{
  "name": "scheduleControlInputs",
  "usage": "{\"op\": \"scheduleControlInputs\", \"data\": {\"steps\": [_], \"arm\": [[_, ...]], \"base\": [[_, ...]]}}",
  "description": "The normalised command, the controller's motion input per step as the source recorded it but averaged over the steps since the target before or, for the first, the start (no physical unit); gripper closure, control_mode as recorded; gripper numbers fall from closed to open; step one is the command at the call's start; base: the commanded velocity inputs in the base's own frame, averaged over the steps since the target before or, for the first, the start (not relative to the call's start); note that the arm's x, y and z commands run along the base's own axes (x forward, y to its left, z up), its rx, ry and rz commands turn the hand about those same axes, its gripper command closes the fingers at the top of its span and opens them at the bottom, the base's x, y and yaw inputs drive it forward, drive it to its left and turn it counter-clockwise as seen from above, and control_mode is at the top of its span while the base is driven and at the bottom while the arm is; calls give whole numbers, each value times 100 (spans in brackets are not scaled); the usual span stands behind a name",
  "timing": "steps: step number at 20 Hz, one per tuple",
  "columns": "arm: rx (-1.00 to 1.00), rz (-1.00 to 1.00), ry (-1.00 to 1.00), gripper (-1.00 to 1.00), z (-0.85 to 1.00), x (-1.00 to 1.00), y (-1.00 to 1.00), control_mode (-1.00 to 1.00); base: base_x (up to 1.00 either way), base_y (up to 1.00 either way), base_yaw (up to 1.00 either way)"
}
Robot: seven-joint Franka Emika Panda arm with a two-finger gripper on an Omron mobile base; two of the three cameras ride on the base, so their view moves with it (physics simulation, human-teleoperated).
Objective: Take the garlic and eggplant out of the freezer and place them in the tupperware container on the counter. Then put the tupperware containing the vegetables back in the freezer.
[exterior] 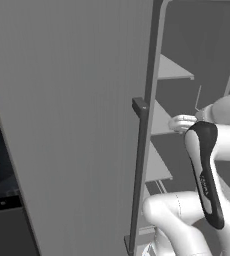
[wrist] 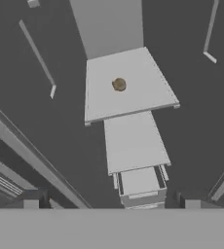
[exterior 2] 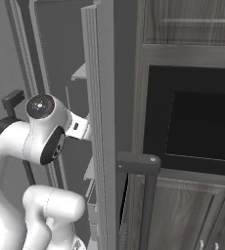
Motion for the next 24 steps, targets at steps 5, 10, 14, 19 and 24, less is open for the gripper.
{"op": "scheduleControlInputs", "data": {"steps": [5, 10, 14, 19, 24], "arm": [[1, 2, 0, -100, -5, 93, -1, -100], [0, 3, 0, -100, -1, 73, 0, -100], [0, 5, 0, -100, -10, 62, -1, -100], [0, 15, 0, -100, -26, 35, -4, -100], [0, 21, 0, -100, -31, 24, -10, -100]], "base": [[0, 0, 0], [0, 0, 0], [0, 0, 0], [0, 0, 0], [0, 0, 0]]}}
